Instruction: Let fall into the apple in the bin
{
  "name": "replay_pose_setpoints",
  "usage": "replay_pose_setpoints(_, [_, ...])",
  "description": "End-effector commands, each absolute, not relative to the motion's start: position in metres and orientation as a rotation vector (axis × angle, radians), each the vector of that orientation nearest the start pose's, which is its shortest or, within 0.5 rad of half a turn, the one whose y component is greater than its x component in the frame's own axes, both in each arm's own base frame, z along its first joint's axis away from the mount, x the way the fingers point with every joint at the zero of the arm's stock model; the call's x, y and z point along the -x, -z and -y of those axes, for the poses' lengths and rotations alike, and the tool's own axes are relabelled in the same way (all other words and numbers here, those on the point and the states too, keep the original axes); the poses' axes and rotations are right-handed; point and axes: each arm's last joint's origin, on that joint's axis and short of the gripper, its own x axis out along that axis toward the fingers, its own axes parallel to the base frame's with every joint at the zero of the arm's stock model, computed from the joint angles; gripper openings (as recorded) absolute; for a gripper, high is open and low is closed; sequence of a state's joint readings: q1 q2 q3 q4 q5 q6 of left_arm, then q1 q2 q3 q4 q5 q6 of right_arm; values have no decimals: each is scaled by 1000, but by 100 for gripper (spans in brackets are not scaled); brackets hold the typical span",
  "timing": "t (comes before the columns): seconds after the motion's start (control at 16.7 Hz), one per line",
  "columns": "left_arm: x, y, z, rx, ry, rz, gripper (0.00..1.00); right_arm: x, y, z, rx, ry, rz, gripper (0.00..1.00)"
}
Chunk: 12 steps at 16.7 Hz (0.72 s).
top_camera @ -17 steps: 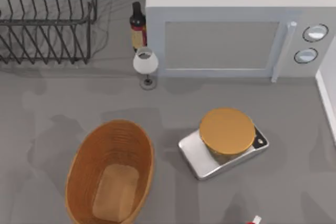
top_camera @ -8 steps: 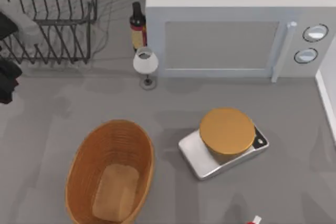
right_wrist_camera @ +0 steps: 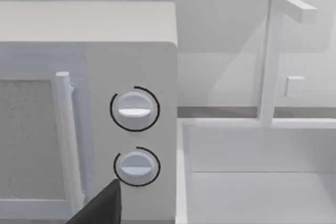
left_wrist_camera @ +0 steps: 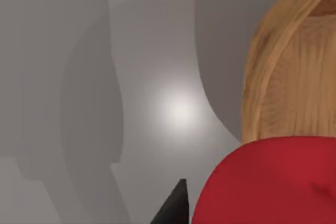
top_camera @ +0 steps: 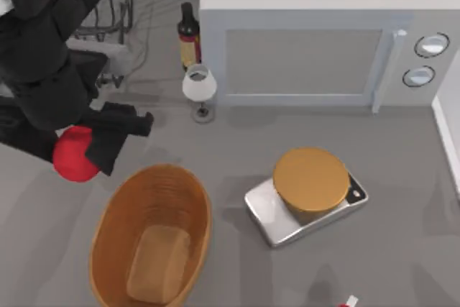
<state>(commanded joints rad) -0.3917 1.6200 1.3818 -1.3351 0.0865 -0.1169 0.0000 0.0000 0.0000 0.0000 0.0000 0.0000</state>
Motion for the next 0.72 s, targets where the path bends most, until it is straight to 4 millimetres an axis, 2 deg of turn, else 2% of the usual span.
replay_pose_setpoints(0.18, [-246, -268, 136, -26, 184, -1591, 0, -106, -160, 1, 0, 0, 0, 100])
replay_pose_setpoints(0.36, [-228, -271, 152, 49, 138, -1580, 0, -106, -160, 1, 0, 0, 0, 100])
replay_pose_setpoints(0.54, [-219, -273, 159, 79, 126, -1572, 0, -106, -160, 1, 0, 0, 0, 100])
replay_pose_setpoints(0.72, [-219, -273, 159, 80, 125, -1572, 0, -106, -160, 1, 0, 0, 0, 100])
